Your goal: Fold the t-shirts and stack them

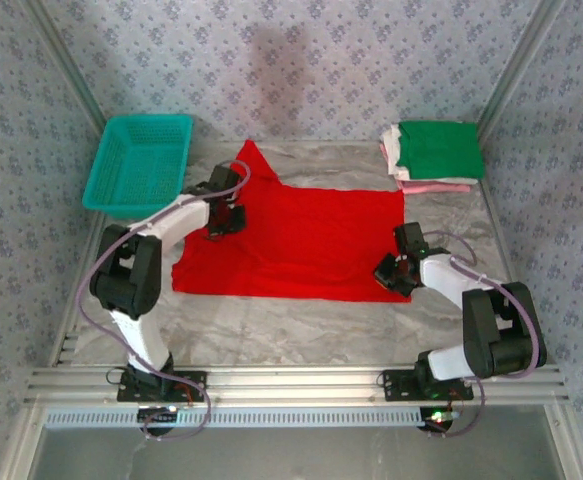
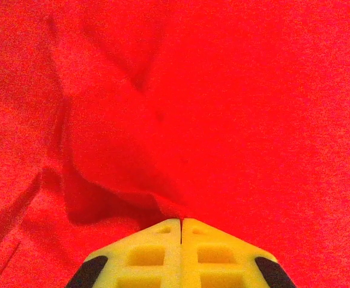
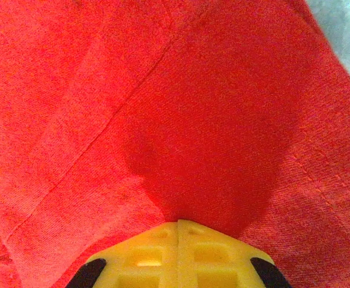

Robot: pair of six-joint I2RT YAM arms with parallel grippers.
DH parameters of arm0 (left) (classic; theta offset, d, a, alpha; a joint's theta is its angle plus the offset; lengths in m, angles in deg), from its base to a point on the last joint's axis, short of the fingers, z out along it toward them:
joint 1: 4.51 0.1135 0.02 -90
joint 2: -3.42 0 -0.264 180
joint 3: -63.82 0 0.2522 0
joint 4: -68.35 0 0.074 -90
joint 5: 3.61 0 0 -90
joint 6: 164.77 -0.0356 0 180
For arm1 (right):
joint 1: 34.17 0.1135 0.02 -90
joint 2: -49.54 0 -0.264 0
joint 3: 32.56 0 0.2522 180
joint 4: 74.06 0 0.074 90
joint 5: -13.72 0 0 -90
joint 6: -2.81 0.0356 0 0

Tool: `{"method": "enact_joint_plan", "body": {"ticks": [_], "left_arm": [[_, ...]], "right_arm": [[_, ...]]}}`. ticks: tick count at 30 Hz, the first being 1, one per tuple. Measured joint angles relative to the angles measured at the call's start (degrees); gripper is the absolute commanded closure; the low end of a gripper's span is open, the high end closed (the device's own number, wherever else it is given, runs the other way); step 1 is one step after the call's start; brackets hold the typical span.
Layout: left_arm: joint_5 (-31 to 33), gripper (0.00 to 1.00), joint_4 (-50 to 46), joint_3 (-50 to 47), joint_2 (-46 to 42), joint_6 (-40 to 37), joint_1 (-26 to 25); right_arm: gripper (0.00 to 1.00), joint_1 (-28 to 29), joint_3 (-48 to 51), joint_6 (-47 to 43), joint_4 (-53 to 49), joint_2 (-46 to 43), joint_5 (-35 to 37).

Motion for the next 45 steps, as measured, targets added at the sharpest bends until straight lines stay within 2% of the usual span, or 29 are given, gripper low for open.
{"method": "enact_joint_plan", "body": {"ticks": [3,5,8,12,19,22,24,28,30,32,33,34,35,36,37,43,44,45], "left_arm": [[0.7,0.69,-1.2,7.0,5.3,-1.7,-0.9],[1.4,0.61,-2.5,11.8,9.2,-2.9,-1.4],[2.5,0.59,-4.3,16.6,13.0,-4.1,-2.0],[3.8,0.58,-3.2,14.8,10.8,-4.9,-2.9],[7.0,0.53,3.2,-2.6,-10.0,-4.4,-2.4],[5.2,0.49,4.9,-5.9,-14.8,-3.9,-1.1],[3.8,0.46,5.3,-5.7,-13.6,-3.8,-0.5],[2.0,0.41,4.8,-3.0,-4.3,-4.0,-1.4],[1.6,0.33,4.3,-2.4,-0.2,-3.9,-1.8],[1.4,0.34,4.2,-2.2,2.6,-3.8,-2.1],[1.4,0.38,4.1,-2.0,3.7,-4.0,-2.1],[1.4,0.46,4.0,-1.4,4.6,-4.1,-2.1],[1.4,0.57,4.0,-0.8,5.4,-4.3,-2.1],[1.4,0.73,4.0,0.0,6.1,-4.5,-2.1],[1.5,0.82,4.1,0.9,6.6,-4.4,-2.0],[2.9,0.85,3.9,7.2,8.7,-5.5,-2.7],[3.3,0.84,3.6,8.5,9.2,-5.8,-2.9],[3.7,0.76,3.2,10.3,9.9,-6.2,-3.2]], "right_arm": [[1.00,-0.1,0.0,0.0,0.0,0.0,0.0],[1.00,-0.2,0.0,0.0,0.1,0.0,0.0],[0.97,-0.2,0.0,0.0,0.1,0.1,0.0],[0.95,-0.3,0.0,-0.8,-0.2,-0.1,0.0],[0.87,0.0,-2.1,-4.0,-3.7,-2.7,2.4],[0.86,1.5,-5.5,-6.0,-4.7,-3.2,4.5],[0.85,2.1,-7.4,-7.0,-4.6,-3.0,5.1],[0.85,2.3,-8.8,-8.0,-4.4,-1.5,5.5],[0.85,2.6,-8.8,-8.1,-4.4,-0.7,5.4],[0.85,2.8,-8.8,-8.3,-4.4,-0.3,5.4],[0.85,3.0,-8.8,-8.3,-4.4,-0.3,5.4],[0.84,3.0,-8.8,-8.3,-4.4,-0.3,5.4],[0.85,3.1,-8.8,-8.5,-4.4,-0.3,5.4],[0.84,3.1,-8.8,-8.5,-4.4,-0.3,5.4],[0.84,3.1,-8.8,-8.5,-4.4,-0.3,5.4],[0.84,3.1,-8.8,-8.7,-4.6,-0.3,5.6],[0.84,3.0,-8.8,-8.7,-4.6,-0.3,5.6],[0.83,3.0,-8.8,-8.7,-4.6,-0.3,5.6]]}}
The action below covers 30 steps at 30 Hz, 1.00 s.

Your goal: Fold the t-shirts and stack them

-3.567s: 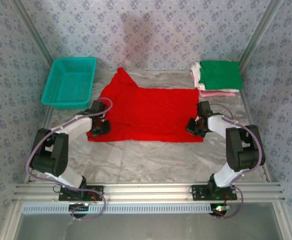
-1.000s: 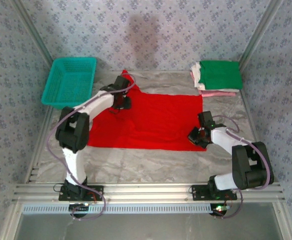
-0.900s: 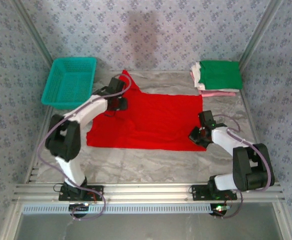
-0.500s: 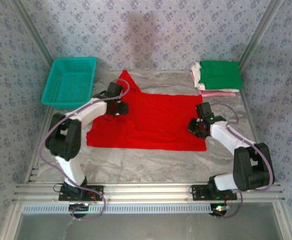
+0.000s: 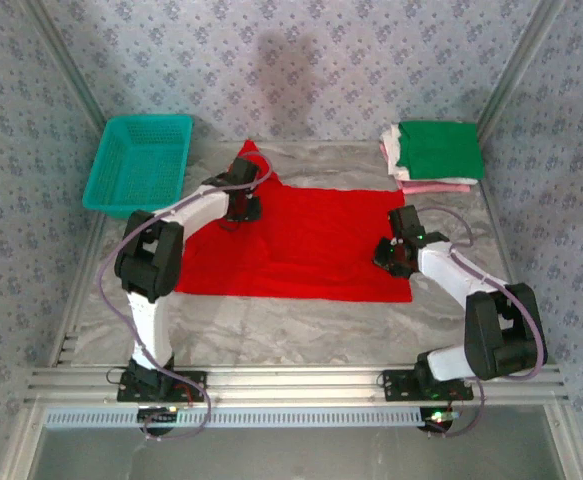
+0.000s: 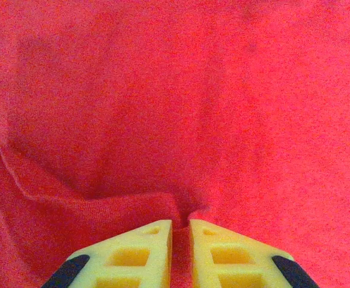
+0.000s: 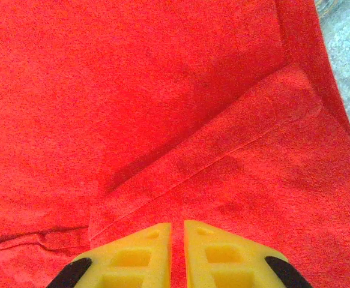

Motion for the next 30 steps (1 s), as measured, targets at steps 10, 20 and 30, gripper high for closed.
{"method": "enact_joint_plan", "body": {"ticks": [10,20,30], "left_arm": [[6.4,0.44,-4.5,9.7,5.7,-5.9,-3.4],[3.7,0.30,-0.4,-4.5,-6.6,-2.5,-0.5],[3.5,0.83,-0.6,-0.7,2.6,-0.2,-0.5]], "right_arm": [[0.81,0.0,0.1,-0.1,0.0,0.0,-0.2],[0.81,0.0,0.1,-0.9,0.5,2.3,-1.2],[0.81,-0.3,0.1,-1.3,0.9,3.4,-1.7]]}}
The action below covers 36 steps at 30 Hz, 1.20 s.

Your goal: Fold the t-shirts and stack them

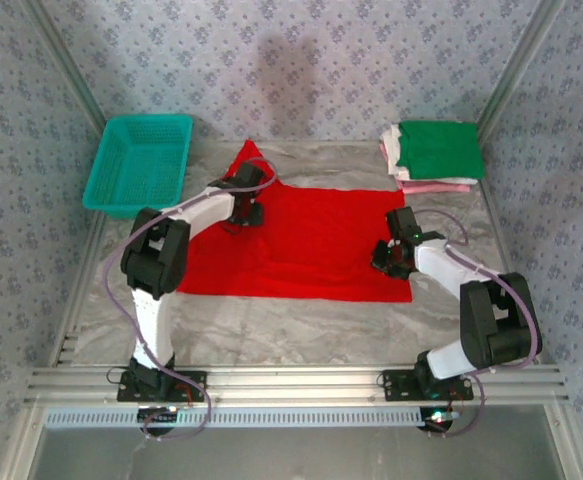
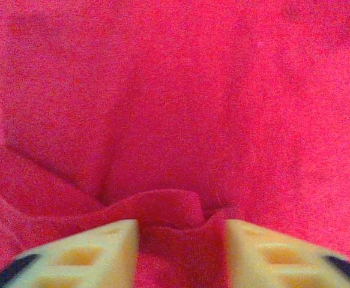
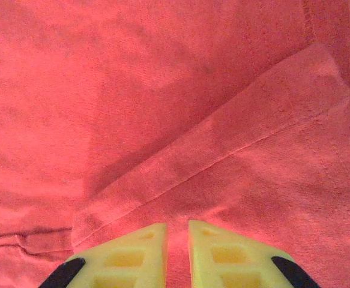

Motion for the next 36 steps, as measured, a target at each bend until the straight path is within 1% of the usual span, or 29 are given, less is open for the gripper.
{"method": "enact_joint_plan", "body": {"ticks": [1,2,6,10,11,12,13,14,15,16,19,21,23,24,27,28,29,31,32,33,34,35,36], "left_arm": [[0.0,0.96,-0.1,0.6,0.5,0.1,0.0],[0.0,1.00,-0.1,1.1,1.0,0.0,0.0],[0.0,1.00,-1.3,4.9,2.4,-0.2,0.0],[0.8,1.00,-3.1,11.6,5.3,-1.6,-0.7],[1.1,0.95,-3.5,13.5,6.3,-2.1,-0.9],[1.4,0.80,-4.3,15.9,7.6,-2.9,-1.2],[1.8,0.68,-5.3,18.7,9.2,-4.0,-1.6],[2.1,0.61,-6.4,21.5,10.9,-4.7,-1.9],[2.5,0.58,-7.4,24.2,12.5,-5.6,-2.3],[3.0,0.57,-8.3,26.7,13.9,-6.2,-2.7],[4.8,0.56,-9.8,28.1,14.7,-7.9,-3.5],[5.8,0.54,-8.6,24.9,12.7,-8.7,-3.9],[6.3,0.47,-5.7,16.4,7.3,-8.9,-3.9],[6.2,0.46,-4.4,11.6,3.7,-8.6,-3.6],[4.0,0.46,1.5,-2.7,-8.8,-5.9,-1.2],[3.0,0.49,3.8,-7.4,-13.4,-4.3,0.5],[2.2,0.53,6.1,-11.4,-17.6,-2.5,2.5],[1.0,0.56,10.0,-17.6,-23.2,0.2,6.4],[0.2,0.57,12.0,-20.6,-25.4,1.6,8.9],[-0.5,0.57,13.2,-22.8,-26.3,2.6,10.7],[-1.4,0.58,14.4,-25.2,-26.6,3.8,12.5],[-2.3,0.59,15.0,-27.2,-26.3,4.7,13.6],[-3.2,0.60,15.5,-29.0,-25.9,5.5,14.3]], "right_arm": [[0.81,-0.1,0.0,0.0,0.0,0.0,0.0],[0.80,-0.1,0.0,0.0,0.0,0.0,0.0],[0.80,-0.3,0.0,0.0,0.0,0.0,0.0],[0.79,-0.3,0.0,0.0,0.0,0.4,0.0],[0.78,-0.3,0.0,0.0,0.0,0.5,0.0],[0.77,-0.3,0.0,0.0,0.0,0.7,0.0],[0.76,-0.3,0.0,0.0,0.0,0.8,-0.1],[0.76,-0.3,0.0,0.0,0.0,0.9,-0.2],[0.76,-0.4,0.0,0.0,0.0,0.9,-0.3],[0.76,-0.4,0.0,0.0,0.0,1.0,-0.4],[0.76,-0.4,0.0,0.0,0.0,1.0,-0.4],[0.76,-0.4,0.0,-0.2,-0.1,1.0,-0.4],[0.76,-0.4,-0.4,-0.3,-0.5,1.0,-0.3],[0.76,-0.4,-0.7,-0.3,-0.6,1.0,-0.2],[0.75,-0.1,-1.7,-1.2,-0.9,1.0,0.7],[0.76,0.0,-2.2,-1.7,-1.0,1.0,1.3],[0.78,0.2,-2.7,-2.0,-1.0,1.0,1.7],[0.86,0.3,-3.7,-2.7,-0.9,1.5,2.2],[0.88,0.3,-4.1,-2.6,-0.8,2.0,2.1],[0.88,0.2,-4.1,-2.5,-0.4,2.5,2.0],[0.91,0.1,-4.1,-2.3,-0.3,3.0,1.8],[0.99,-0.2,-3.8,-1.8,0.2,3.5,1.5],[1.00,-0.4,-3.5,-1.3,0.7,3.8,1.2]]}}
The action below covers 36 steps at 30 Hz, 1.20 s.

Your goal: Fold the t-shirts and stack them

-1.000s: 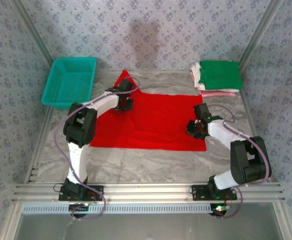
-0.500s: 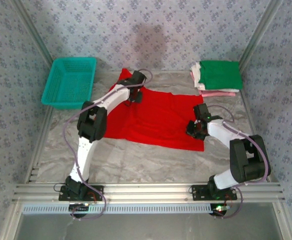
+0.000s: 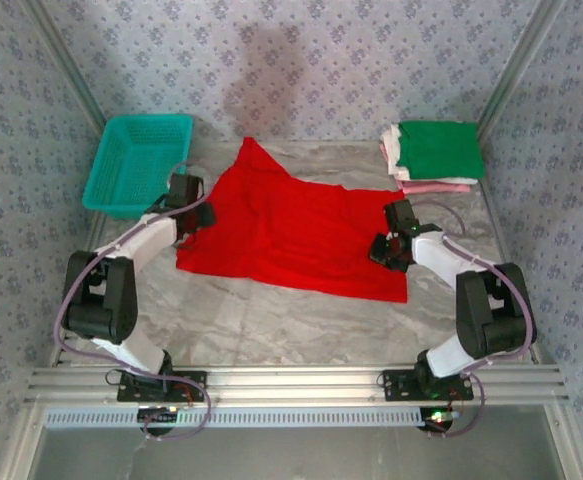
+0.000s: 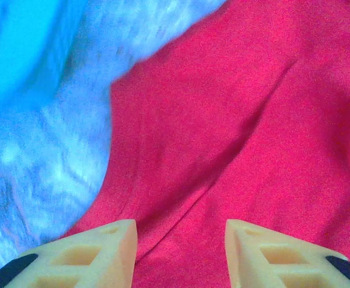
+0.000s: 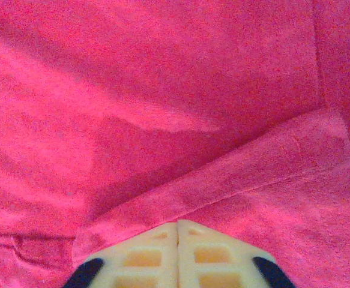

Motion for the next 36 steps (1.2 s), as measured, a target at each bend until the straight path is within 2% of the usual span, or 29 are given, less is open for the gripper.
{"method": "enact_joint_plan", "body": {"ticks": [9,16,22,25,28,29,31,36], "left_arm": [[-7.1,0.70,2.6,-10.8,0.2,5.7,1.4],[-11.4,0.74,6.6,-21.9,-8.7,12.3,3.6],[-11.6,0.74,2.0,-25.8,-15.3,14.7,2.6],[-9.9,0.72,-3.1,-24.2,-16.4,14.4,1.2],[-7.7,0.73,-6.8,-20.0,-16.4,13.5,-0.8],[-7.2,0.74,-6.9,-18.7,-16.4,13.4,-1.4],[-6.6,0.74,-5.6,-18.1,-16.6,13.5,-1.8],[-5.2,0.74,-2.5,-24.1,-16.9,14.7,-1.7]], "right_arm": [[1.00,-2.5,5.2,7.1,3.7,0.6,-1.0],[1.00,-4.1,13.2,12.6,4.9,-8.0,-0.2],[0.96,-3.8,14.0,13.1,0.7,-11.0,0.6],[0.91,0.2,9.5,11.4,-2.4,-10.5,3.2],[0.79,6.6,1.3,7.3,-2.7,-9.2,5.3],[0.84,9.1,-3.0,5.0,-2.5,-7.4,5.0],[0.86,13.2,-12.0,0.8,-2.2,-2.0,3.7],[0.69,22.2,-38.2,-8.3,-1.2,18.9,-2.4]]}}
